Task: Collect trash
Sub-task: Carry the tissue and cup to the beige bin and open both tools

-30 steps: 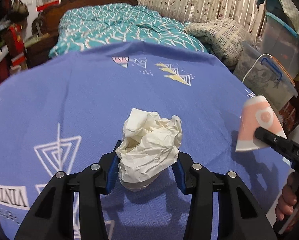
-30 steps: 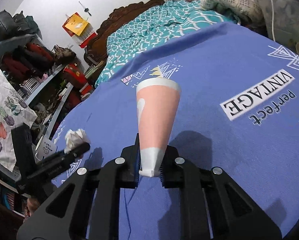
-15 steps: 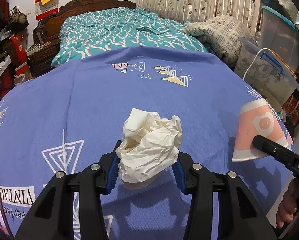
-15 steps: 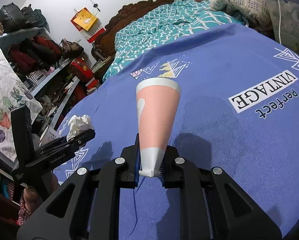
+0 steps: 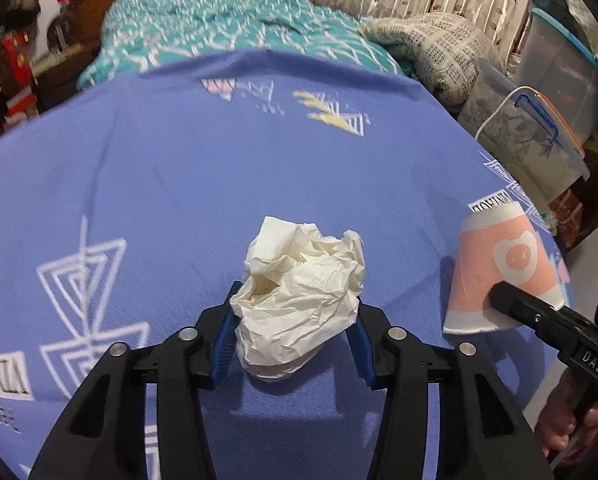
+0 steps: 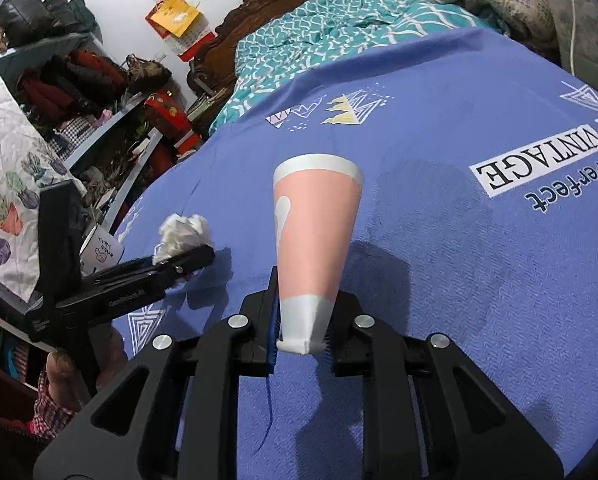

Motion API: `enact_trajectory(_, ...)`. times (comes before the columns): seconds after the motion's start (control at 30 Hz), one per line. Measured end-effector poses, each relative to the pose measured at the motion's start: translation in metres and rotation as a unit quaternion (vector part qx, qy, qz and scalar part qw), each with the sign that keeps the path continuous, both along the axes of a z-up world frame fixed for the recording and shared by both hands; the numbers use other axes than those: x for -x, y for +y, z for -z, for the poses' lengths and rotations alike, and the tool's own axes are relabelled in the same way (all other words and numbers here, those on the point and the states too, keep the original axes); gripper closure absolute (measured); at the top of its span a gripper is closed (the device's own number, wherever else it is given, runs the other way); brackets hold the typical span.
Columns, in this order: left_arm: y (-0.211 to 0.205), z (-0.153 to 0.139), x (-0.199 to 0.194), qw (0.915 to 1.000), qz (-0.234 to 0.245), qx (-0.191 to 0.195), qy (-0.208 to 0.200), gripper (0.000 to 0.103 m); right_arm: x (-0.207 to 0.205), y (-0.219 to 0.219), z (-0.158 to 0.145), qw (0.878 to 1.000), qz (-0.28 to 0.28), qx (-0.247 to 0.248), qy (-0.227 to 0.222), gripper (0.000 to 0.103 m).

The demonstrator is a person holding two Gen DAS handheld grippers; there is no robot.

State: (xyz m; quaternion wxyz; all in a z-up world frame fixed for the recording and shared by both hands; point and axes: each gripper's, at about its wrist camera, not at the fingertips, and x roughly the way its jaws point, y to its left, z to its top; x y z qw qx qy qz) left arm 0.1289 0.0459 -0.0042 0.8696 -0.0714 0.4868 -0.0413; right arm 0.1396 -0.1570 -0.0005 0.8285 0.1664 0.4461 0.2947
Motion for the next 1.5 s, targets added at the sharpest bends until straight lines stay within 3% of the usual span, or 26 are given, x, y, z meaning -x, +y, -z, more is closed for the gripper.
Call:
enact_trajectory(0.1,0.009,0.005,-0.001,0.9992,-0.001,0.040,0.006,0.045,0.000,0.000,0.000,1.000,0.005,0.001,0.001,0.076)
enact_trajectory(0.23,0.013,0.006,0.000,0.9990,-0.009,0.044,0.003,0.042,-0.002,-0.001,0.001,1.000,0.010,-0.002,0.005,0.074)
enact_trajectory(0.57,0.005,-0.001,0.004,0.9999,-0.006,0.006,-0.010,0.042,-0.003,-0.009,0.004,0.999,0.022,-0.014,0.019,0.066)
enact_trajectory(0.63,0.003,-0.001,0.004,0.9999,-0.003,0.001,-0.011,0.051,-0.003,-0.011,0.004,0.999,0.023,-0.016,0.021,0.065)
enact_trajectory(0.8,0.001,0.000,0.004,0.9998,-0.001,-0.011,-0.014,0.056,-0.003,-0.018,0.006,0.999,0.025,-0.019,0.025,0.064)
enact_trajectory(0.97,0.000,-0.002,0.004,0.9998,-0.001,-0.013,-0.016,0.057,0.002,-0.027,0.006,0.999,0.031,-0.026,0.027,0.064)
enact_trajectory(1.13,-0.002,-0.005,0.003,0.9997,0.002,-0.016,-0.018,0.057,0.008,-0.032,0.001,0.999,0.030,-0.033,0.012,0.075)
enact_trajectory(1.5,-0.026,-0.019,-0.015,0.9984,0.032,-0.034,-0.031,0.057,0.004,-0.060,0.000,0.996,0.073,-0.056,0.011,0.076)
